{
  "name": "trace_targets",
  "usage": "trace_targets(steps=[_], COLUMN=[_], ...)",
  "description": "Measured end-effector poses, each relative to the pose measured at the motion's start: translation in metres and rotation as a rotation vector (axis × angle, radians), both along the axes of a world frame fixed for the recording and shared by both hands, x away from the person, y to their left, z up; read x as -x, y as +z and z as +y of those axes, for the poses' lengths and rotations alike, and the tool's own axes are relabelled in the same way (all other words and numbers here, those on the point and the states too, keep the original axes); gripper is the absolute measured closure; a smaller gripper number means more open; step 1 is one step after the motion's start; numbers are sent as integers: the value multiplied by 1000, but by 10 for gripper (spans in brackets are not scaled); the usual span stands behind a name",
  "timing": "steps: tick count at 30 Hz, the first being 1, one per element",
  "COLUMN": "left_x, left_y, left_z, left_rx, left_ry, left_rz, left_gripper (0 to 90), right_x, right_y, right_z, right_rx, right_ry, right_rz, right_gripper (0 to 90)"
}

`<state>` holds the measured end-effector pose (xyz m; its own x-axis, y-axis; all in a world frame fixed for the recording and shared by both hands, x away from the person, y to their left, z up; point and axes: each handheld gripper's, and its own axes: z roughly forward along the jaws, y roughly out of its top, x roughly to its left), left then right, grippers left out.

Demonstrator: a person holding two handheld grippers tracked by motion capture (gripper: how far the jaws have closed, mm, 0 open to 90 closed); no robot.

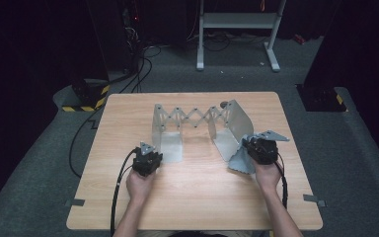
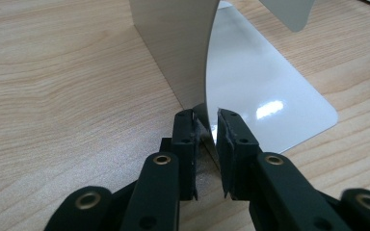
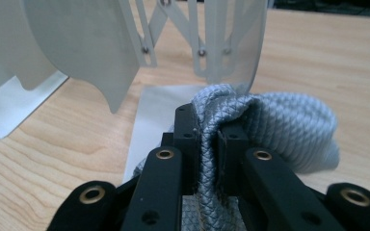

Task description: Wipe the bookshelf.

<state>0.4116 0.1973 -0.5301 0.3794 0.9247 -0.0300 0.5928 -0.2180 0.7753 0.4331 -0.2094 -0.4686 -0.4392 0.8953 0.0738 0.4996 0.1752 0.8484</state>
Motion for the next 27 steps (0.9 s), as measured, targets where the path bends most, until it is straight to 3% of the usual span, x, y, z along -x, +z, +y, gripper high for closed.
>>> trace_targets(steps=[13,27], left_x=[0,-1], left_y=[0,0], left_z=[0,1], left_rx=[-1,16], left_ry=[0,-2], left_rz=[0,8], left_gripper=[777,780], right_x=[2,0], right_y=[33,61], right_z=[-3,22], right_rx=[3,34], right_ry=[-10,33], right_rz=[-81,-157], right_gripper=[828,828])
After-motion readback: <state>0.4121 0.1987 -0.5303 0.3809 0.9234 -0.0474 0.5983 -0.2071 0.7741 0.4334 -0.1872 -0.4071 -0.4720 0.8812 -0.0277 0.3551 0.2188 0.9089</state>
